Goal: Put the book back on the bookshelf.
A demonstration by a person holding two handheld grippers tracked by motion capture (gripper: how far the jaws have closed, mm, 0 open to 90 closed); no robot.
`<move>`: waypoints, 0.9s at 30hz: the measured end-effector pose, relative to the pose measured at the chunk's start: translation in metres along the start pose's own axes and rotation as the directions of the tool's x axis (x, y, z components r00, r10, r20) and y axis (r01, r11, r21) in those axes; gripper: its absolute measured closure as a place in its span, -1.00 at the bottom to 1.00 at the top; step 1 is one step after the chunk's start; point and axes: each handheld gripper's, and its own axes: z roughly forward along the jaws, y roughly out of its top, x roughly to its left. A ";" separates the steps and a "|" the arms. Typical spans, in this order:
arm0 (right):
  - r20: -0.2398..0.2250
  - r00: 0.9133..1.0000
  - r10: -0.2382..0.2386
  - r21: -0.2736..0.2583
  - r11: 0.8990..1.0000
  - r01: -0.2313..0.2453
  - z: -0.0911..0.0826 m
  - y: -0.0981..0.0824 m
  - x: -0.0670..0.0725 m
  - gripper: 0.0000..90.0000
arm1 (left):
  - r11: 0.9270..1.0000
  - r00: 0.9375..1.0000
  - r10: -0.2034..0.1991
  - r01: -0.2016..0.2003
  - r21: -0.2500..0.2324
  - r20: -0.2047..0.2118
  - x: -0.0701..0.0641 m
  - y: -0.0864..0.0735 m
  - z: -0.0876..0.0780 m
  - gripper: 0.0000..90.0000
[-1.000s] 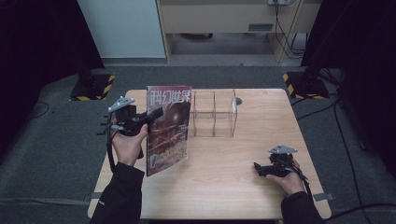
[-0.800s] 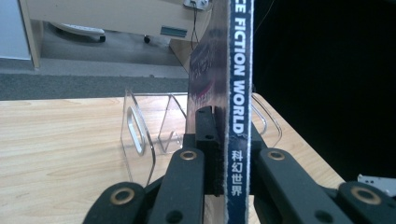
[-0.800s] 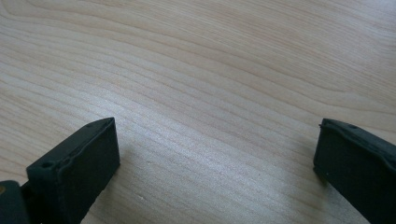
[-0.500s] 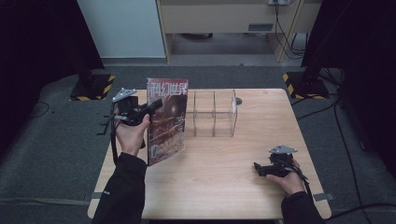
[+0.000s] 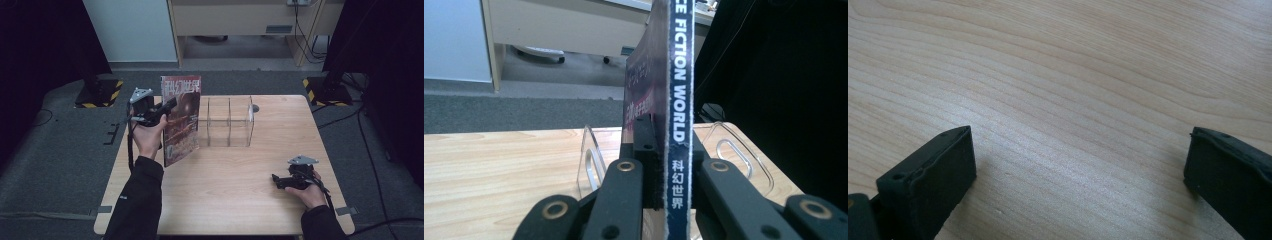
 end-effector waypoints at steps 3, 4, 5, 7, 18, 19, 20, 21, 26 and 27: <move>0.000 1.000 0.000 0.000 1.000 0.000 0.000 0.000 0.000 -0.99 | 1.000 1.000 -0.009 0.009 0.000 0.003 0.000 0.000 0.005 0.86; -0.002 1.000 -0.001 0.002 1.000 0.001 0.000 0.000 0.000 -0.99 | 1.000 1.000 -0.013 0.013 -0.002 0.002 0.000 0.000 0.010 0.86; -0.002 1.000 -0.001 0.002 1.000 0.001 0.000 0.000 0.000 -0.99 | 1.000 1.000 -0.011 0.011 -0.005 0.001 -0.001 0.000 0.012 0.86; -0.002 1.000 -0.001 0.002 1.000 0.001 0.000 0.000 0.000 -0.99 | 1.000 1.000 -0.008 0.008 -0.009 0.000 -0.002 -0.001 0.015 0.86; -0.001 1.000 -0.002 0.002 1.000 0.002 0.000 0.000 0.000 -0.99 | 0.999 0.999 0.030 -0.031 -0.042 -0.033 -0.006 -0.015 0.042 0.86; -0.002 1.000 -0.001 0.002 1.000 0.001 0.000 0.000 0.000 -0.99 | 0.999 0.999 0.026 -0.027 -0.047 -0.037 -0.005 -0.016 0.044 0.86; -0.002 1.000 -0.002 0.002 1.000 0.002 0.000 0.000 0.000 -0.99 | 0.998 0.999 0.023 -0.025 -0.050 -0.040 -0.004 -0.018 0.046 0.86; 0.000 1.000 -0.001 0.000 1.000 0.001 0.000 0.000 0.000 -0.99 | 0.998 0.999 0.022 -0.025 -0.054 -0.046 -0.003 -0.020 0.048 0.86; 0.000 1.000 -0.002 0.001 1.000 0.002 0.000 0.000 0.000 -0.99 | 0.996 0.999 0.010 -0.014 -0.084 -0.052 0.003 -0.026 0.051 0.86; 0.000 1.000 -0.002 0.001 1.000 0.002 0.000 0.000 0.000 -0.99 | 0.996 0.999 0.006 -0.010 -0.088 -0.047 0.004 -0.027 0.051 0.86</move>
